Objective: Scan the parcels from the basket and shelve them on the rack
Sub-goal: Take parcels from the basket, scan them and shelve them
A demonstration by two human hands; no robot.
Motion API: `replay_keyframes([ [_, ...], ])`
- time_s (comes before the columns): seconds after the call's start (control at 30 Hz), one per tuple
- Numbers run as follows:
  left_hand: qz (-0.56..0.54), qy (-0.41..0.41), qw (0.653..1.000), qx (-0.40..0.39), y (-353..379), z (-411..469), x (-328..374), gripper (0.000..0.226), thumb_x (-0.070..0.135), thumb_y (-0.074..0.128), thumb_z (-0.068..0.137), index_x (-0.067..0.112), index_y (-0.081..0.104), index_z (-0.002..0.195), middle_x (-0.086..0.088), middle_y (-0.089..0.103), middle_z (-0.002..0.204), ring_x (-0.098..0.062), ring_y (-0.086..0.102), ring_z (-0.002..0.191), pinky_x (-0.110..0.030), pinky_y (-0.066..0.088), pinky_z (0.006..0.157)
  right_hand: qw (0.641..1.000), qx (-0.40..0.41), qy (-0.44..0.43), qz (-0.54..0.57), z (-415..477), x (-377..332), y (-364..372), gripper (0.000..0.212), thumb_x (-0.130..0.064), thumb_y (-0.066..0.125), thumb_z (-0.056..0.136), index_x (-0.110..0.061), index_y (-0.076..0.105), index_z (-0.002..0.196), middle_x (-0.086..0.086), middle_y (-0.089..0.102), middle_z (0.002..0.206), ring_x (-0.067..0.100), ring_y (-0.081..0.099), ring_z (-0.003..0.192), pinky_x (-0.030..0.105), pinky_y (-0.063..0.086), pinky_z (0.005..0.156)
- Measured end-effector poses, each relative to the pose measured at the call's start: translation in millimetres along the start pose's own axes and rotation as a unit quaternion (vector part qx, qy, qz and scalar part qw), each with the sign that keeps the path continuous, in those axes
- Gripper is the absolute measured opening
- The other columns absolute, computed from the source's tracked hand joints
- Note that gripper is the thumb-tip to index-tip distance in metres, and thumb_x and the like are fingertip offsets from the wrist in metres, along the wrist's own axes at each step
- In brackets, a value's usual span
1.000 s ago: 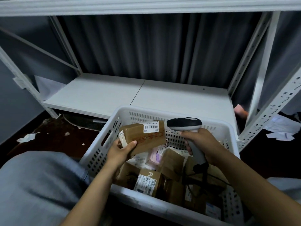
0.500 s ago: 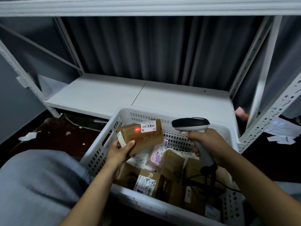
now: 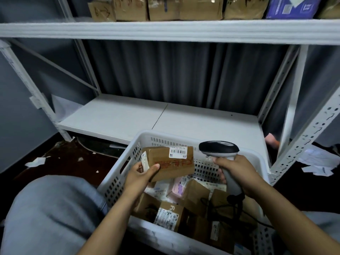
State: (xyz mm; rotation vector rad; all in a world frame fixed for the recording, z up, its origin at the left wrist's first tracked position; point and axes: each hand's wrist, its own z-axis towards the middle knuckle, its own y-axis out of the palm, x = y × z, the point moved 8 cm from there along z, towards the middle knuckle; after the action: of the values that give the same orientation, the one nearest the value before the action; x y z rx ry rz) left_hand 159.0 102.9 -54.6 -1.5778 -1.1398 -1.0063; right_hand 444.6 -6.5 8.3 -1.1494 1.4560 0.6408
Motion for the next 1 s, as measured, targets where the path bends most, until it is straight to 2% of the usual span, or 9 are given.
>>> replay_keyframes([
  [0.07,0.003,0.014,1.0,0.006,-3,-2,15,0.044,0.046,0.081,0.07,0.019,0.07,0.103,0.003,0.074,0.094,-0.014,0.07,0.089,-0.034,0.058,0.081,1.0,0.024,-0.01,-0.003,-5,-8,-2,0.024,-0.018,0.068,0.088,-0.003,0.061,0.071,0.012,0.059,0.052,0.024,0.056,0.048,0.032,0.049,0.053],
  [0.17,0.021,0.053,0.998,0.011,-13,-10,48,0.034,0.04,0.077,0.076,0.017,0.07,0.101,0.005,0.073,0.089,-0.01,0.069,0.084,-0.019,0.05,0.064,0.998,0.041,-0.037,0.01,-16,-36,2,0.024,-0.017,0.068,0.088,-0.003,0.059,0.071,0.012,0.057,0.051,0.024,0.054,0.047,0.031,0.048,0.052],
  [0.23,0.018,0.079,0.996,0.019,-21,-13,74,0.034,0.037,0.077,0.077,0.016,0.069,0.103,0.005,0.073,0.089,-0.008,0.068,0.081,-0.016,0.049,0.061,0.998,0.037,-0.054,0.012,-22,-60,8,0.021,-0.014,0.068,0.088,-0.003,0.059,0.073,0.01,0.055,0.05,0.023,0.052,0.044,0.028,0.046,0.048],
  [0.37,0.032,0.136,0.988,0.061,-48,-19,144,0.045,0.041,0.078,0.075,0.018,0.063,0.11,0.005,0.07,0.097,-0.012,0.065,0.088,-0.032,0.054,0.083,0.995,0.024,-0.094,0.005,-35,-123,25,0.012,-0.011,0.07,0.085,-0.005,0.061,0.08,0.006,0.051,0.053,0.019,0.049,0.044,0.026,0.042,0.045],
  [0.5,-0.002,0.18,0.978,0.103,-81,-25,209,0.053,0.042,0.078,0.074,0.023,0.051,0.115,0.004,0.066,0.109,-0.015,0.063,0.095,-0.034,0.051,0.088,0.991,0.021,-0.134,-0.017,-44,-193,43,0.013,-0.012,0.07,0.084,-0.007,0.062,0.076,0.008,0.051,0.057,0.021,0.049,0.046,0.027,0.041,0.046],
  [0.67,-0.02,0.254,0.957,0.137,-123,-28,283,0.086,0.04,0.074,0.078,0.04,0.022,0.147,0.005,0.053,0.137,-0.023,0.052,0.123,-0.043,0.041,0.105,0.98,0.033,-0.193,-0.039,-50,-282,65,0.014,-0.015,0.07,0.084,-0.001,0.068,0.088,0.013,0.055,0.06,0.023,0.053,0.05,0.028,0.045,0.048],
  [0.77,0.007,0.289,0.944,0.159,-145,-23,328,0.085,0.045,0.069,0.082,0.049,0.015,0.147,-0.002,0.051,0.139,-0.029,0.051,0.124,-0.045,0.039,0.106,0.974,0.037,-0.221,-0.045,-47,-331,77,0.018,-0.018,0.071,0.082,-0.002,0.068,0.09,0.012,0.058,0.06,0.022,0.056,0.049,0.029,0.047,0.049],
  [0.93,0.033,0.336,0.921,0.196,-171,-11,388,0.071,0.046,0.063,0.086,0.048,0.022,0.144,-0.006,0.05,0.136,-0.032,0.051,0.12,-0.036,0.039,0.096,0.966,0.055,-0.248,-0.049,-29,-400,92,0.017,-0.015,0.072,0.082,-0.002,0.062,0.077,0.013,0.055,0.06,0.022,0.052,0.042,0.026,0.043,0.043],
  [1.0,0.023,0.351,0.909,0.225,-183,-5,406,0.071,0.046,0.061,0.088,0.048,0.019,0.146,-0.01,0.048,0.135,-0.034,0.052,0.117,-0.034,0.038,0.092,0.965,0.06,-0.253,-0.032,-15,-420,95,0.016,-0.01,0.07,0.083,-0.002,0.059,0.074,0.014,0.05,0.061,0.021,0.048,0.04,0.024,0.04,0.043],
])
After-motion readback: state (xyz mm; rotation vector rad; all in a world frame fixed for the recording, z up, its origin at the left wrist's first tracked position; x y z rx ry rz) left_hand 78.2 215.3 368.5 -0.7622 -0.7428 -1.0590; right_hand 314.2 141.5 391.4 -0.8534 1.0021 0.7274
